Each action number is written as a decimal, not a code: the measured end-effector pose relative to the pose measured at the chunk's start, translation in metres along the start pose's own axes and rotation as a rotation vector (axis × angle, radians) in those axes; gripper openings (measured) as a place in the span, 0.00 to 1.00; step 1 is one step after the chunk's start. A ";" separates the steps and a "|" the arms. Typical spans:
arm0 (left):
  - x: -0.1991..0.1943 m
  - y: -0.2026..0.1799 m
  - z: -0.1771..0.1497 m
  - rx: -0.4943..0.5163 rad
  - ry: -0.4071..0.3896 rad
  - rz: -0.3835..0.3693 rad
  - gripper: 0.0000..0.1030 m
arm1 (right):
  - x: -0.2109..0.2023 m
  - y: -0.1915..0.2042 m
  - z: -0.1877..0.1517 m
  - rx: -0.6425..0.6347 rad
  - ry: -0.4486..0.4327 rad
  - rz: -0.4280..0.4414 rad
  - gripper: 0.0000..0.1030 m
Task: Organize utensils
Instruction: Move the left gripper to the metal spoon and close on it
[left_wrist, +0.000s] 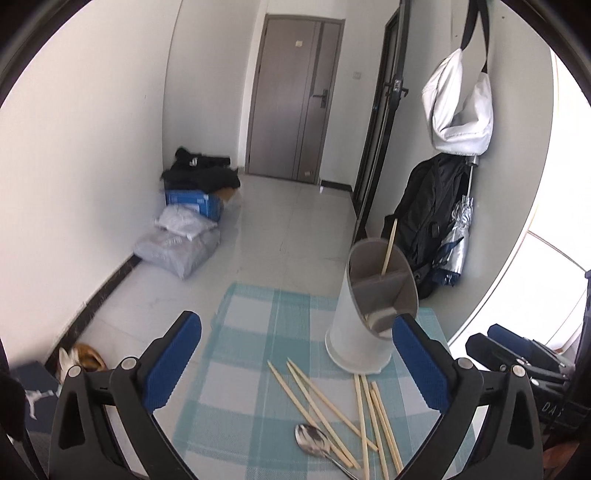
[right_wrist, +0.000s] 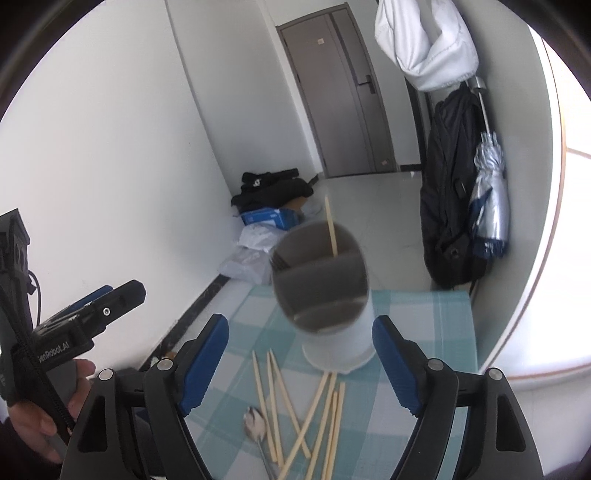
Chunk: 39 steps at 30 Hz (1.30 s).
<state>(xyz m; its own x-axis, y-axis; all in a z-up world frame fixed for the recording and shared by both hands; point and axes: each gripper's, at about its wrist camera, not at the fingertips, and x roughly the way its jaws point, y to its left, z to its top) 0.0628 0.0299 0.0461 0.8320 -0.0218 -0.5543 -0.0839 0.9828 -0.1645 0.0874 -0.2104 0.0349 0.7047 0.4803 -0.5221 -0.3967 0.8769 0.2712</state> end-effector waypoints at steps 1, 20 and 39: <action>0.001 0.001 -0.004 -0.004 0.008 0.004 0.99 | 0.001 0.000 -0.004 0.000 0.005 -0.001 0.78; 0.050 0.038 -0.078 -0.176 0.365 -0.171 0.99 | 0.039 -0.003 -0.081 -0.002 0.169 -0.044 0.78; 0.086 0.007 -0.119 -0.048 0.596 -0.130 0.98 | 0.054 -0.015 -0.097 0.030 0.223 -0.067 0.78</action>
<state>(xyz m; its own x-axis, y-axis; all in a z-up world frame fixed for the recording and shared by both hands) 0.0690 0.0128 -0.0999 0.3886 -0.2537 -0.8858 -0.0377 0.9562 -0.2904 0.0742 -0.1991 -0.0754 0.5798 0.4088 -0.7048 -0.3340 0.9082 0.2521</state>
